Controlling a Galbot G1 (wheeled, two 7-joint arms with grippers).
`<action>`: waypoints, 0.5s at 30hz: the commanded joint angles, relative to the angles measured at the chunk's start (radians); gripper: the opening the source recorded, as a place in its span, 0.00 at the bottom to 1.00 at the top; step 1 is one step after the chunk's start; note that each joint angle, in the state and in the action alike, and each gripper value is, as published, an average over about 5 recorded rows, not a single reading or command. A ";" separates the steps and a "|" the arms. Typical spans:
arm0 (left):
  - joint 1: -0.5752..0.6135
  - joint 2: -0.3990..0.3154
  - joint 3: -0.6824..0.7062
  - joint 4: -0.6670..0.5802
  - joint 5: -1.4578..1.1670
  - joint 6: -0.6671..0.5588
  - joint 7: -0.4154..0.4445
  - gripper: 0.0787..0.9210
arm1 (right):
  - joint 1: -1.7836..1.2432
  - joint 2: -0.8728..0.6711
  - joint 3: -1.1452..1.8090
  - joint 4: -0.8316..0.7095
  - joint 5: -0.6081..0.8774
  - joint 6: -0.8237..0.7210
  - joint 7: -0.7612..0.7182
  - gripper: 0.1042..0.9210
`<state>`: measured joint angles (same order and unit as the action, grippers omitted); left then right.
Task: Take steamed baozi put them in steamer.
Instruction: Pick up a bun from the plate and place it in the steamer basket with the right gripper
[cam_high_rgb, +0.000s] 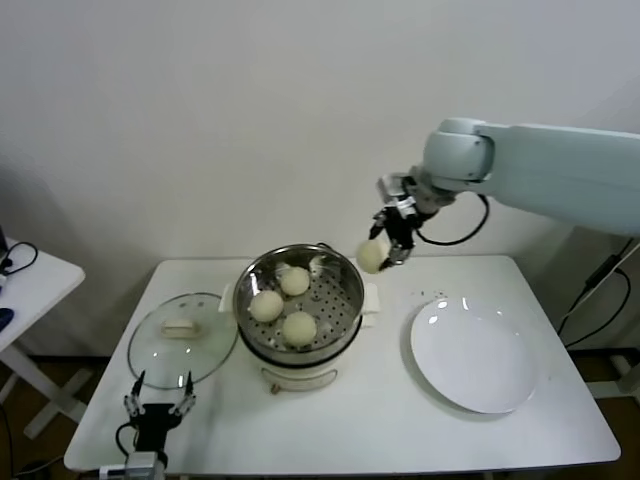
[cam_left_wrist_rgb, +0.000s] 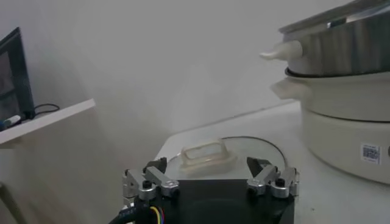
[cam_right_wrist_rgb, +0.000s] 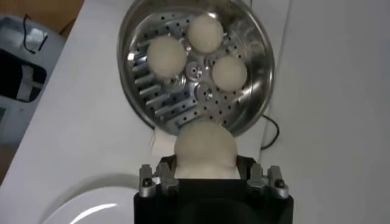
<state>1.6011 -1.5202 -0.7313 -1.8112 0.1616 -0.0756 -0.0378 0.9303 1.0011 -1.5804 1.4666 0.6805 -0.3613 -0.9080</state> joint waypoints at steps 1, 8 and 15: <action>-0.001 -0.001 -0.007 -0.002 0.000 0.002 0.001 0.88 | -0.172 0.190 0.086 -0.082 0.010 -0.077 0.062 0.67; 0.002 -0.001 -0.011 -0.005 -0.002 0.002 0.001 0.88 | -0.279 0.231 0.087 -0.148 -0.048 -0.084 0.070 0.67; 0.004 0.000 -0.014 -0.004 -0.003 -0.001 0.001 0.88 | -0.330 0.251 0.089 -0.203 -0.084 -0.081 0.072 0.67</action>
<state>1.6039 -1.5204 -0.7443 -1.8166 0.1593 -0.0748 -0.0367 0.7110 1.1889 -1.5126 1.3388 0.6354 -0.4245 -0.8516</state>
